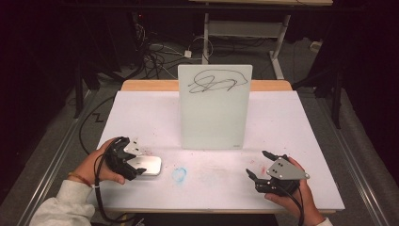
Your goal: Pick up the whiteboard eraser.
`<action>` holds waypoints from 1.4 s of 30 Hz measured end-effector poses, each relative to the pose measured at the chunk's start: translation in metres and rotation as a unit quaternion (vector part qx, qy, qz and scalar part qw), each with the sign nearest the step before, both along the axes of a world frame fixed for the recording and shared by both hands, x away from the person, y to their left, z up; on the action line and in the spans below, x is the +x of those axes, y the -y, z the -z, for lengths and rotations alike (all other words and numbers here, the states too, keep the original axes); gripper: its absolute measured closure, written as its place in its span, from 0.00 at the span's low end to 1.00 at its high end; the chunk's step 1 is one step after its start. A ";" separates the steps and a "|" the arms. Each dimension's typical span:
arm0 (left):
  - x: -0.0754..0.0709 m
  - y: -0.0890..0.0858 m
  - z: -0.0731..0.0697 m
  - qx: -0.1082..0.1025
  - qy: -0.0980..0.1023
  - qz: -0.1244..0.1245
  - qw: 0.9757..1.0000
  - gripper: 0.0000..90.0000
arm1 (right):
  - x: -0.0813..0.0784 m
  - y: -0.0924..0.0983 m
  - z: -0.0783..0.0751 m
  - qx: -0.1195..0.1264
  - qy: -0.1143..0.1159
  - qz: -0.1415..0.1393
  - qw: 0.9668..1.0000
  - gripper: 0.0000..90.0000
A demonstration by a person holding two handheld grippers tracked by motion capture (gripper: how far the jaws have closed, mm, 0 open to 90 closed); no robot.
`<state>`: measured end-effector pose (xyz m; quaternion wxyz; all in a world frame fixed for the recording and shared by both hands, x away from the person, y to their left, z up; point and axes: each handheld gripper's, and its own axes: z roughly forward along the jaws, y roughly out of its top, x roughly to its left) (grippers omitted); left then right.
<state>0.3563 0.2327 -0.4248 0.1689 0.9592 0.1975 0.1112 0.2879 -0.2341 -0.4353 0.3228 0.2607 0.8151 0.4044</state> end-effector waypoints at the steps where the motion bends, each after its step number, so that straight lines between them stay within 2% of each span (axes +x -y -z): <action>1: 0.003 0.000 0.002 0.004 -0.008 0.001 1.000 0.23 | 0.000 -0.001 0.001 -0.002 -0.002 -0.003 1.000 0.25; 2: 0.007 0.001 0.006 0.005 -0.027 0.010 1.000 0.21 | 0.000 -0.002 0.001 -0.004 -0.003 -0.005 1.000 0.25; 3: 0.007 0.001 0.006 0.005 -0.027 0.010 1.000 0.21 | -0.001 -0.003 0.002 -0.004 -0.007 -0.007 1.000 0.25; 5: 0.010 0.001 0.010 0.010 -0.049 0.016 0.999 0.20 | 0.000 -0.004 0.003 -0.009 -0.009 -0.013 1.000 0.26; 10: 0.012 0.006 0.017 0.030 -0.050 0.022 0.998 0.17 | 0.001 -0.007 0.008 -0.018 -0.019 -0.019 0.999 0.26; 13: 0.016 0.011 0.023 0.043 -0.057 0.032 0.997 0.17 | 0.001 -0.010 0.011 -0.024 -0.026 -0.024 0.999 0.26; 16: 0.020 0.015 0.026 0.047 -0.069 0.041 0.996 0.17 | 0.001 -0.012 0.013 -0.029 -0.031 -0.032 0.999 0.26; 17: 0.023 0.017 0.027 0.054 -0.073 0.047 0.995 0.18 | 0.001 -0.012 0.014 -0.031 -0.033 -0.034 0.998 0.27; 20: 0.025 0.018 0.027 0.057 -0.079 0.055 0.994 0.20 | 0.001 -0.013 0.015 -0.033 -0.037 -0.039 0.998 0.27; 23: 0.025 0.017 0.025 0.060 -0.076 0.058 0.994 0.21 | 0.001 -0.014 0.016 -0.033 -0.039 -0.042 0.998 0.28; 25: 0.026 0.016 0.024 0.065 -0.078 0.062 0.993 0.25 | 0.001 -0.014 0.016 -0.033 -0.040 -0.044 0.998 0.28; 28: 0.025 0.014 0.022 0.062 -0.076 0.063 0.993 0.30 | 0.000 -0.015 0.015 -0.032 -0.039 -0.049 0.998 0.28; 32: 0.023 0.010 0.016 0.036 -0.057 0.060 0.996 0.32 | 0.000 -0.014 0.014 -0.030 -0.037 -0.046 0.998 0.28; 36: 0.020 0.008 0.008 0.002 -0.021 0.050 0.999 0.32 | 0.000 -0.013 0.013 -0.030 -0.033 -0.044 0.998 0.28; 37: 0.018 0.008 0.007 -0.003 -0.005 0.041 0.999 0.32 | 0.000 -0.013 0.013 -0.029 -0.032 -0.043 0.998 0.28; 39: 0.015 0.007 0.005 -0.017 0.017 0.027 0.999 0.32 | 0.000 -0.012 0.012 -0.028 -0.026 -0.040 0.998 0.28; 42: 0.012 0.006 0.003 -0.058 0.041 0.008 0.997 0.32 | 0.000 -0.009 0.009 -0.022 -0.019 -0.033 0.999 0.28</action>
